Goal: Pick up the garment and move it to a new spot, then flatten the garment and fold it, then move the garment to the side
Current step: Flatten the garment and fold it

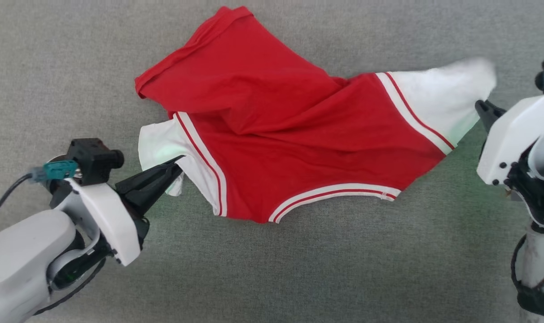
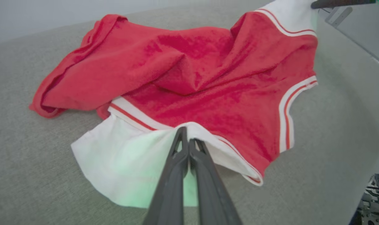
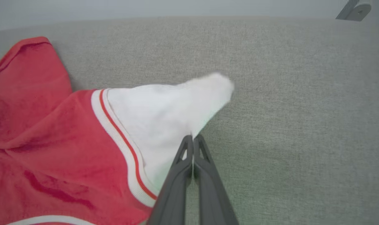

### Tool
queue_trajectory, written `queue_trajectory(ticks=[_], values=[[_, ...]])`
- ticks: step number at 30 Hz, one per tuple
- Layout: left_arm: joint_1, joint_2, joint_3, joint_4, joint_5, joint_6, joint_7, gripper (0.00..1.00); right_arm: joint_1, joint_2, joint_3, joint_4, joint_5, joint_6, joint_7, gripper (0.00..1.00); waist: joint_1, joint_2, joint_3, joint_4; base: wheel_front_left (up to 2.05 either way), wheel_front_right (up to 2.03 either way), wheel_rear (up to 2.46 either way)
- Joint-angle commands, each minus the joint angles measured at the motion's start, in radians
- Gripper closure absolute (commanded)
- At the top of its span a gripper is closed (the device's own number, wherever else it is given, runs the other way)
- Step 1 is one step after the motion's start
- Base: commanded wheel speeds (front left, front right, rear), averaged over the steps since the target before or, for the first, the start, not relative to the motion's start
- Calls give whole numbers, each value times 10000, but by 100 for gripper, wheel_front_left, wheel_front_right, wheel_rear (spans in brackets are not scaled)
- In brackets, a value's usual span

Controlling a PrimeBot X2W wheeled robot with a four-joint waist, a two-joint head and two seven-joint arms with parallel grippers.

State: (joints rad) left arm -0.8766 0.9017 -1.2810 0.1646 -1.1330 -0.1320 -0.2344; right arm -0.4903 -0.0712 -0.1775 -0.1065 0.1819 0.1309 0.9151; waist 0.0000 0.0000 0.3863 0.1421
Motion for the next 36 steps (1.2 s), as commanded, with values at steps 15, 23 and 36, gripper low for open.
queue_trajectory(ticks=[15,23,36], values=[[-1057,41,2072,-354,-2109,27,-317,100,-937,211,-1437,-588,1811,-3,-2120,100,0,0,-44,-501,0,0,0],[-2200,-106,2537,120,-2160,27,-316,100,-2908,202,-722,1502,1588,-3,-2965,100,0,0,559,-876,0,0,0],[-1417,179,2261,-445,-1893,27,-316,100,-2028,-457,1068,1468,-290,-5,162,0,0,0,599,-978,0,0,0]])
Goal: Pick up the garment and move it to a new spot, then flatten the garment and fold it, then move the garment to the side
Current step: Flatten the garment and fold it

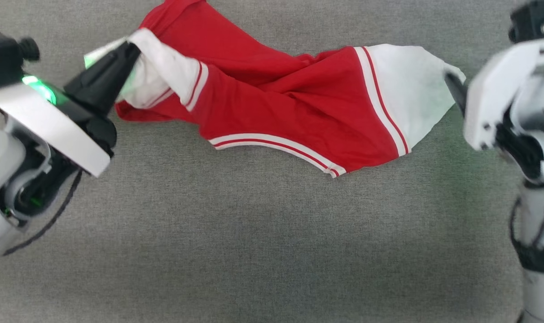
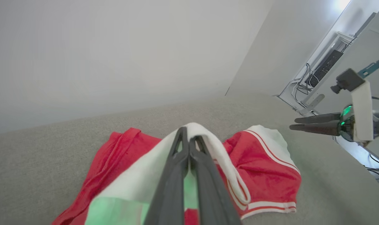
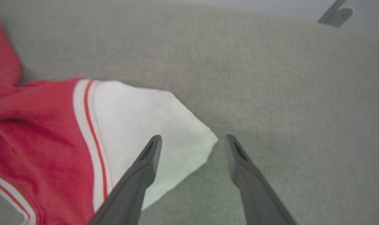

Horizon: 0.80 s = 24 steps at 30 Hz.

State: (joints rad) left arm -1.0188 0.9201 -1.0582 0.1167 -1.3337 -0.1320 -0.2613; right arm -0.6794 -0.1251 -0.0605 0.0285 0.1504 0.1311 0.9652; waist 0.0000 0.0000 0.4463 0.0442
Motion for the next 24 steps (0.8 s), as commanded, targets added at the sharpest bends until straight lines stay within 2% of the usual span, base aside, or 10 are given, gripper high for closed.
queue_trajectory(ticks=[1,5,9,15,19,24], values=[[127,40,34,-47,178,27,-48,100,144,-76,40,-145,-14,-7,227,0,0,0,18,25,0,0,0],[470,90,156,-284,373,27,-48,100,950,-563,99,-1218,39,-5,2082,0,0,0,156,136,0,0,0],[617,69,202,-475,631,27,-48,100,1317,-348,-124,-1827,121,-7,2941,0,0,0,351,239,0,0,0],[387,-12,282,-660,795,27,-48,100,1125,127,-393,-1534,-192,-7,2804,0,0,0,735,463,0,0,0],[418,-48,362,-777,924,27,-48,100,860,487,-597,-771,-423,-7,2202,0,0,0,989,611,0,0,0],[517,-165,383,-816,1007,27,-48,100,709,700,-777,37,-537,-5,1998,0,0,0,1123,726,0,0,0]])
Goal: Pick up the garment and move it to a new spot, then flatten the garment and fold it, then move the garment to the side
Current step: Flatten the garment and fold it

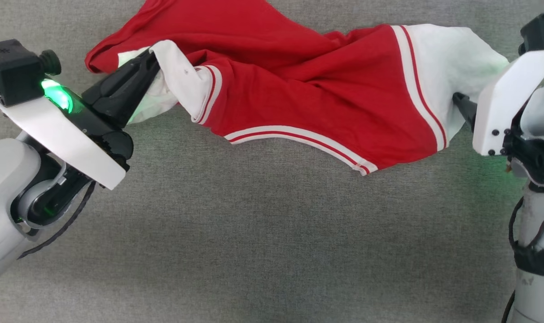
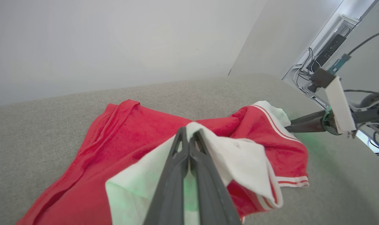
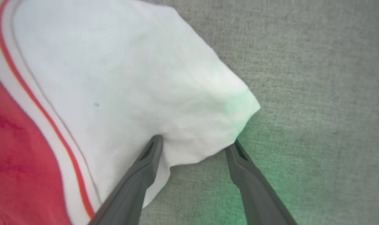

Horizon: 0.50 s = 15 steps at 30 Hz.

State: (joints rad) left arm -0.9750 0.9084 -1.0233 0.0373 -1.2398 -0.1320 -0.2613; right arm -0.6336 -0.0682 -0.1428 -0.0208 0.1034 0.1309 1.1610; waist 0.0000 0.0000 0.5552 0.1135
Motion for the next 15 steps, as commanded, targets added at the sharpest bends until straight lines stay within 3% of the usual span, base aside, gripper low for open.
queue_trajectory(ticks=[1,2,3,5,15], values=[[82,-74,26,-25,93,27,-48,100,232,157,60,659,-96,-3,22,0,0,0,49,52,0,0,0],[87,-107,18,-35,95,27,-49,100,225,179,81,755,-95,-3,4,6,0,0,57,74,0,0,0],[91,-129,15,-38,100,27,-49,100,214,199,124,867,-84,-3,13,52,0,0,62,90,0,0,0],[105,-151,30,-36,89,27,-49,100,195,231,205,1021,-78,-2,10,100,0,0,67,109,0,0,0],[468,-253,329,46,-105,27,-49,100,-51,166,-127,663,55,-5,-804,100,0,0,-320,61,0,0,0]])
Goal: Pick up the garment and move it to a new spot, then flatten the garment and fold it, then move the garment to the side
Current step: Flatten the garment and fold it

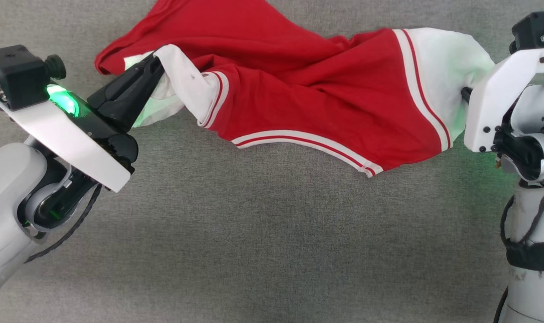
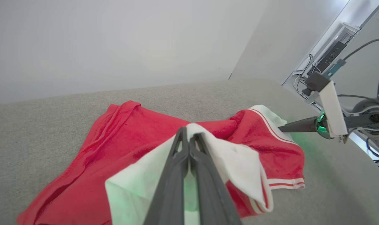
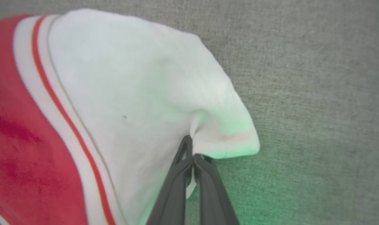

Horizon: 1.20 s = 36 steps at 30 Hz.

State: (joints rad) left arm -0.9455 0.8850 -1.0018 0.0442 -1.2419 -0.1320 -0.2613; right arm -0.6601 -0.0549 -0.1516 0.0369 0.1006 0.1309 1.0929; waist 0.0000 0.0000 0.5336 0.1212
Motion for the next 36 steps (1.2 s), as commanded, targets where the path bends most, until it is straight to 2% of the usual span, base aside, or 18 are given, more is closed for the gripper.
queue_trajectory(ticks=[1,4,8,11,15,20,25,31,36], values=[[249,-38,219,-59,-111,27,-49,100,195,33,-83,-77,146,-5,-271,100,0,0,-180,-15,0,0,0],[426,-37,494,-171,-196,27,-49,100,218,32,-188,-484,341,-3,-509,100,0,0,-314,-14,0,0,0],[817,75,1209,-526,-334,27,-49,100,303,24,-589,-1602,859,-3,-911,100,0,0,-427,-31,0,0,0],[814,114,1742,-666,-436,27,-49,100,-149,33,-975,-2202,1271,-2,-1319,100,0,0,-409,-88,0,0,0],[174,-9,2233,-433,-834,27,-49,100,-1205,35,-1336,-1964,1812,-3,-2325,100,0,0,-246,-216,0,0,0],[-1392,-317,2186,626,-1597,27,84,100,-3223,41,-1722,24,2501,-3,-4172,100,0,0,96,-410,0,0,0],[-3652,-766,2444,2736,-1988,26,418,100,-6149,28,-2105,3093,2995,-3,-6558,100,0,0,496,-734,0,0,0],[-6318,-1332,3151,4939,-2259,26,271,100,-9702,35,-2066,6629,2680,-3,-9534,100,0,0,569,-1146,0,0,0],[-7197,-1628,3443,5301,-2563,26,249,100,-11640,37,-2230,8863,2014,-3,-11078,100,0,0,396,-1257,0,0,0]])
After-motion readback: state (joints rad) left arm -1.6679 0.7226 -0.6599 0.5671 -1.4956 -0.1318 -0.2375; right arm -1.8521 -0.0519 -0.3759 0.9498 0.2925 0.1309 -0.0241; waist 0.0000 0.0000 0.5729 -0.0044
